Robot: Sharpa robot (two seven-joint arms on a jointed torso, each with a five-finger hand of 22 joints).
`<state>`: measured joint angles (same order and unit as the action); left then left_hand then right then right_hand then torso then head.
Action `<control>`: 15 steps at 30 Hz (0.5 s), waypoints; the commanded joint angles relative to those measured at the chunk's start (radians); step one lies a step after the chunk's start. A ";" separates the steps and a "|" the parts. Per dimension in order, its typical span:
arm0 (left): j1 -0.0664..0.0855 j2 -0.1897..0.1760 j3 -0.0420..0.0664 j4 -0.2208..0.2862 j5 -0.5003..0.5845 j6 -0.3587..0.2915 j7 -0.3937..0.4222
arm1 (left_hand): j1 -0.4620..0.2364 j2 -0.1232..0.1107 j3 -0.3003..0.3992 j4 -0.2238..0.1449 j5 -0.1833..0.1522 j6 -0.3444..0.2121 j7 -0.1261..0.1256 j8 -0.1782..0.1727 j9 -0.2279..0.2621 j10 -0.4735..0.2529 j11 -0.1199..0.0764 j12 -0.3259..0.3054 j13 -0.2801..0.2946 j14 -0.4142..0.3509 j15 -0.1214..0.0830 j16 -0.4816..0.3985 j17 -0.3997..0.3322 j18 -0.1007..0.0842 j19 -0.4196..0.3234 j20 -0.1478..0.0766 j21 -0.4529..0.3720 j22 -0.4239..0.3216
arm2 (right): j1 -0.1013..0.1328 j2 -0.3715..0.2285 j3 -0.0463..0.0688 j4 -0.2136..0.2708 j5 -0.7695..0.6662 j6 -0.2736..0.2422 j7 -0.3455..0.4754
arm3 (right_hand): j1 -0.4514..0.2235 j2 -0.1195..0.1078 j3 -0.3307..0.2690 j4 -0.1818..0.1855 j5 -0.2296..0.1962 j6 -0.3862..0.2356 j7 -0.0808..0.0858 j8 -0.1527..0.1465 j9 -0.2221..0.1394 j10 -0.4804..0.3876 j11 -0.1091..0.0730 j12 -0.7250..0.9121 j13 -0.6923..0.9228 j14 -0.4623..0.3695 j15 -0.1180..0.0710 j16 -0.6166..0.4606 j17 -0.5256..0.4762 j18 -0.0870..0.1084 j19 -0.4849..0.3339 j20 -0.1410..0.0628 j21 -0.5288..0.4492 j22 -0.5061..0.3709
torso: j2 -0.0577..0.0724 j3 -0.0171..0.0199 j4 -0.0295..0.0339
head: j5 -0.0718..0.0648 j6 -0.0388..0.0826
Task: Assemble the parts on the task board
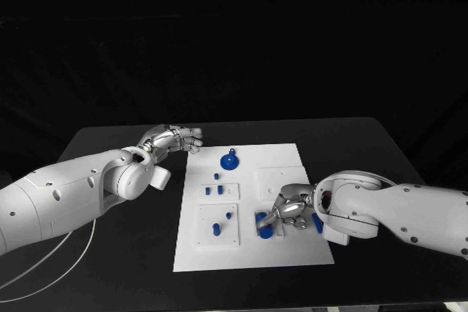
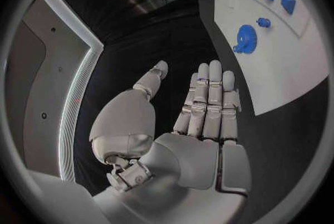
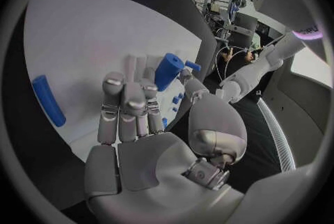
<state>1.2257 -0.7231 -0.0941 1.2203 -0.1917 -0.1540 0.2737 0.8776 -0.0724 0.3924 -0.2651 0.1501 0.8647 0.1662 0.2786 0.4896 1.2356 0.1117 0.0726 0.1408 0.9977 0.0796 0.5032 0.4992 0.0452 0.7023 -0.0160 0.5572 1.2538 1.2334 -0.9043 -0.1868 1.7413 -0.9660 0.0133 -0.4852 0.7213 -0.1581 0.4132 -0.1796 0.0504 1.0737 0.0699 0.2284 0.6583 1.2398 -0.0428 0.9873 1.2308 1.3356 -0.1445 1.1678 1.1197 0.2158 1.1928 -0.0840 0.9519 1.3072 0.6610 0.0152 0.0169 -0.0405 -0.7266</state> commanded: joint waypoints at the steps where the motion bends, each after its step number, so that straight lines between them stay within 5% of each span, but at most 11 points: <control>1: 0.000 0.000 0.000 0.001 -0.007 0.013 0.003 | -0.008 -0.001 0.003 0.002 -0.006 -0.001 -0.003 0.005 -0.001 -0.008 -0.001 -0.002 -0.002 -0.001 0.003 -0.003 0.002 -0.003 -0.007 -0.002 -0.004 0.001 | -0.004 -0.008 -0.003 0.001 0.005 0.047 0.038 | -0.033 -0.028 -0.023 -0.006 -0.002 -0.013 -0.001 -0.006 0.000 -0.013 0.002 -0.010 -0.002 -0.017 -0.005 -0.009 -0.004 0.046 -0.006 0.004 -0.011 -0.004 | 0.000 0.0006 -0.0002 | 0.001 0.001; 4: 0.000 0.000 0.000 0.000 -0.007 0.014 0.003 | -0.009 -0.001 0.003 0.003 -0.006 -0.001 -0.002 0.005 -0.001 -0.008 -0.001 -0.002 -0.002 -0.001 0.003 -0.004 0.003 -0.003 -0.007 -0.002 -0.004 0.002 | -0.004 -0.011 -0.003 0.001 0.004 0.054 0.038 | -0.051 -0.052 -0.026 -0.002 -0.001 -0.015 0.000 -0.008 0.000 -0.017 0.000 -0.016 -0.004 -0.020 -0.005 -0.014 -0.007 0.046 -0.009 0.004 -0.018 -0.009 | 0.000 0.0001 -0.0010 | 0.000 0.002; 15: 0.000 0.002 0.000 0.000 -0.007 0.015 0.003 | -0.010 -0.001 0.003 0.003 -0.007 -0.001 -0.002 0.004 -0.001 -0.009 -0.001 -0.002 -0.002 -0.001 0.003 -0.005 0.004 -0.003 -0.007 -0.002 -0.004 0.002 | -0.004 -0.015 -0.003 -0.002 -0.001 0.054 0.042 | -0.029 -0.057 -0.007 -0.026 0.000 -0.016 0.000 -0.009 0.001 -0.016 0.000 -0.019 -0.006 -0.018 -0.005 -0.017 -0.011 0.046 -0.004 0.003 -0.022 -0.014 | 0.000 0.0001 -0.0004 | -0.001 0.003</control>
<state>1.2257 -0.7226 -0.0942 1.2194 -0.1932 -0.1535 0.2717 0.8776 -0.0724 0.3924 -0.2651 0.1501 0.8646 0.1662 0.2786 0.4898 1.2356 0.1117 0.0726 0.1400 0.9977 0.0796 0.5032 0.5021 0.0453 0.7023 -0.0160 0.5572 1.2547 1.2311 -0.9169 -0.1882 1.7412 -0.9636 0.0481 -0.4493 0.6833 -0.2174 0.4070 -0.1991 0.0504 1.0614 0.0682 0.2224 0.6583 1.2307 -0.0409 0.9746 1.2269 1.3218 -0.1484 1.1568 1.1100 0.2163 1.1838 -0.0818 0.9329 1.2950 0.6610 0.0157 0.0164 -0.0401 -0.7240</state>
